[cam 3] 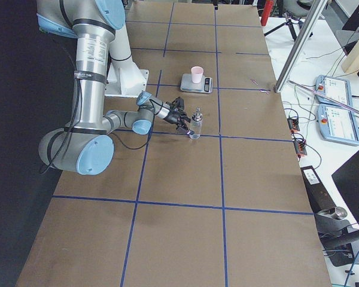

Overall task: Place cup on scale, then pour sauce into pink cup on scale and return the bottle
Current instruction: 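Lift the bottle with the right gripper and carry it over the pink cup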

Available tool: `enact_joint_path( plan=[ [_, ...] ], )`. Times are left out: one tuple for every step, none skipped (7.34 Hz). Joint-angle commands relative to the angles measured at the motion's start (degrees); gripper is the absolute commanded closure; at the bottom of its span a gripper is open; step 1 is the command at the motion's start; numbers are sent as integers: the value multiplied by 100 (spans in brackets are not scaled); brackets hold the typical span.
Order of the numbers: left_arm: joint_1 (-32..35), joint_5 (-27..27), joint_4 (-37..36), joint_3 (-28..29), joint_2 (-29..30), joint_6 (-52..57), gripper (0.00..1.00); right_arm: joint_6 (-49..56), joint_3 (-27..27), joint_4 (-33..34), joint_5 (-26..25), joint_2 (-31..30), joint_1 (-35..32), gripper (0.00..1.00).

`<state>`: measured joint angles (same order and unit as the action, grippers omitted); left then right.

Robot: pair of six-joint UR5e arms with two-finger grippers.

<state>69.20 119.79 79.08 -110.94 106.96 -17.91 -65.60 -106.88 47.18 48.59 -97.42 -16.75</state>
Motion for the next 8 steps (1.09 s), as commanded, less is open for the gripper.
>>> enact_joint_path(
  plan=[
    [-3, 1, 2, -15, 9, -20, 0, 21, 141, 1, 2, 144, -65, 0],
    [6, 10, -7, -15, 26, -20, 0, 21, 141, 1, 10, 144, -135, 0],
    [6, 18, -7, -15, 35, -20, 0, 21, 141, 1, 54, 144, -153, 0],
    [-3, 27, -7, -15, 35, -28, 0, 12, 141, 1, 63, 162, -179, 10],
    [6, 27, -7, -15, 35, -28, 0, 12, 150, 10, 89, 284, -197, 47],
    [6, 36, -7, -24, 44, -55, 0, 21, 141, 1, 116, 302, -249, 98],
    [-3, 36, -7, -32, 62, -238, 0, 317, 63, -34, 273, 329, -406, 100],
    [-12, 36, -16, -50, 79, -335, 0, 633, 1, -278, 674, 529, -704, 100]
  ],
)
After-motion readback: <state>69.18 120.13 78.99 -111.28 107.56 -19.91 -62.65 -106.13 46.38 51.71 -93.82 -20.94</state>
